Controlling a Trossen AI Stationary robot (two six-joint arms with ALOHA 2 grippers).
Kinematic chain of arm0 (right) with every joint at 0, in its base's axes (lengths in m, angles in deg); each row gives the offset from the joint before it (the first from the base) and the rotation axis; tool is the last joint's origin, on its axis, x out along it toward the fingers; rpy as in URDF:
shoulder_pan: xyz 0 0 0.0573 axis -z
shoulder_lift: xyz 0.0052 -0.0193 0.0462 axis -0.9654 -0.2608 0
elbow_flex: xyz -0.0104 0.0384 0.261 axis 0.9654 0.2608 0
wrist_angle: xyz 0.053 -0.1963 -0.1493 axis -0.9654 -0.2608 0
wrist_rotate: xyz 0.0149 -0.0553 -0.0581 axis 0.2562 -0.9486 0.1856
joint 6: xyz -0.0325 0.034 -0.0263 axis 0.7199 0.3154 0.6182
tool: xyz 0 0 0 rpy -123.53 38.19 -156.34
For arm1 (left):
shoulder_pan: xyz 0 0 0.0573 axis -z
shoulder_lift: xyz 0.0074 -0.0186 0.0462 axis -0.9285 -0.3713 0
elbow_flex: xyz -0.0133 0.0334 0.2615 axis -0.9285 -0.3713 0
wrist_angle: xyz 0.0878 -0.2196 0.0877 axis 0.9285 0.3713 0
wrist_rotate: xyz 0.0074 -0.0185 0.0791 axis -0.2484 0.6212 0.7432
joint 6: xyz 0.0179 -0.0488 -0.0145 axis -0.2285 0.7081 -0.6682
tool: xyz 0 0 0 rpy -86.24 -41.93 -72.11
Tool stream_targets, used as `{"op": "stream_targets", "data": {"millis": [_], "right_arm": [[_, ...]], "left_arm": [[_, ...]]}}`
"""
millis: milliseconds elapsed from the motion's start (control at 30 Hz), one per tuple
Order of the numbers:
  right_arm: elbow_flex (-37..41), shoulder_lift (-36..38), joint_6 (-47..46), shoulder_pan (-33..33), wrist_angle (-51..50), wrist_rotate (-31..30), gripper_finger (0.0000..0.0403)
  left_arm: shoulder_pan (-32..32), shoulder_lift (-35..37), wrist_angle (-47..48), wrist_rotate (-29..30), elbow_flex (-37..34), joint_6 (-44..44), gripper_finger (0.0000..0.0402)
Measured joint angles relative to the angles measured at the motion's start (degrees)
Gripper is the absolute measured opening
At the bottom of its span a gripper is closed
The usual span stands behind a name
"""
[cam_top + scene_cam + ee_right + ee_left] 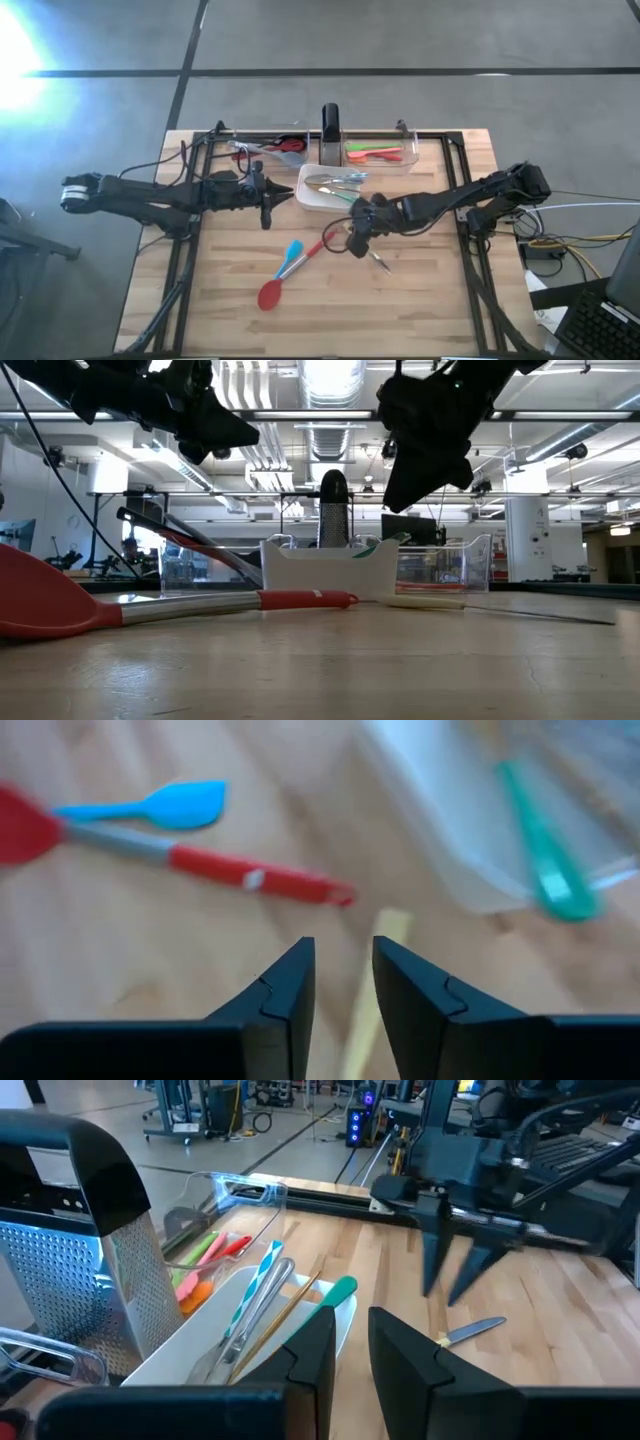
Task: Pick & Place Kitchen Items
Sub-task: Put the yellow table knife into the white bin
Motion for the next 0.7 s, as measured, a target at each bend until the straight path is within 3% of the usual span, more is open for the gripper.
{"op": "stream_targets", "data": {"millis": [133,433,700], "right_arm": [[1.6,0.0,-0.8,0.3,0.5,-5.2,0.0096],[4.0,-1.6,-4.1,1.2,2.9,-4.1,0.0124],[3.0,-8.0,-3.8,2.0,6.5,-3.1,0.0164]], "left_arm": [[0.0,0.0,0.0,0.0,0.0,-0.6,0.0067],[0.0,0.0,0.0,0.0,0.0,-0.7,0.0067],[0.0,0.0,-0.8,0.0,0.0,-0.8,0.0067]]}}
